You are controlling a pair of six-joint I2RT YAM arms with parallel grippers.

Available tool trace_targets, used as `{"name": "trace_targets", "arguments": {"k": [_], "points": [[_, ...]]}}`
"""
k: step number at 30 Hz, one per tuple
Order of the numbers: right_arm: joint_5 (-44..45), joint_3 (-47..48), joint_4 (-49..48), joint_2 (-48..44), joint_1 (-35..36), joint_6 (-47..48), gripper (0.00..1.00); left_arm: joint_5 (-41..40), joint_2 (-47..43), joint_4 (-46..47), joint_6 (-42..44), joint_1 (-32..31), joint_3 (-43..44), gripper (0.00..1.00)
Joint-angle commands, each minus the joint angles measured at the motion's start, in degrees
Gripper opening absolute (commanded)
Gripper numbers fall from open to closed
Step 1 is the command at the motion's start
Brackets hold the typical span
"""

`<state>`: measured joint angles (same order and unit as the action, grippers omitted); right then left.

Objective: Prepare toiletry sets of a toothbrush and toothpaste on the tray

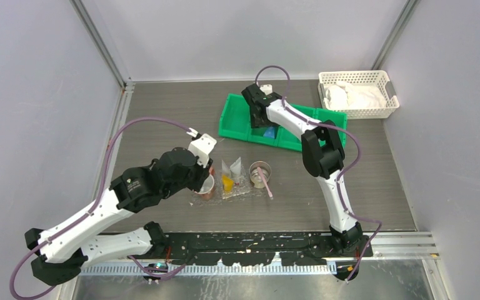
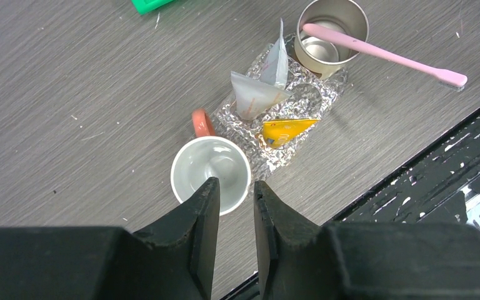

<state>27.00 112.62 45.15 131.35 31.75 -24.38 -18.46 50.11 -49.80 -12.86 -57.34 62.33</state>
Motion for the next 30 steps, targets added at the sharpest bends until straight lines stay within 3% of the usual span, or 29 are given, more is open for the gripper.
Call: {"name": "trace_targets", "arguments": {"k": [1, 11, 15, 20, 24, 30], "points": [[-2.94, -1.51, -0.85, 3.32, -0.18, -0.89, 0.67, -0.2, -1.17, 1.41, -0.23, 0.21, -0.08, 0.29], [-8.89, -7.48, -6.71, 0.54, 1.35, 3.55, 0.61, 0.68, 0.81, 1.94, -0.32, 0.21, 0.63, 0.28], [-8.6, -8.34, -7.48, -0.23, 1.27, 3.98, 0.32, 0.79, 1.17, 2.17, -0.45, 0.23, 0.66, 0.29], [-8.39, -6.85, -7.45, 0.16, 1.27, 4.52, 0.11, 1.01, 1.48, 1.96, -0.58, 0.21, 0.82, 0.29], [-8.39, -5.5, -7.79, 0.26, 1.23, 5.55, 0.01, 0.94, 1.65, 1.52, -0.67, 0.21, 1.17, 0.29], [-7.58, -6.54, -9.98, -4.48, 1.16, 7.07, 0.01, 0.73, 1.81, 1.23, -0.91, 0.21, 1.46, 0.28]]}}
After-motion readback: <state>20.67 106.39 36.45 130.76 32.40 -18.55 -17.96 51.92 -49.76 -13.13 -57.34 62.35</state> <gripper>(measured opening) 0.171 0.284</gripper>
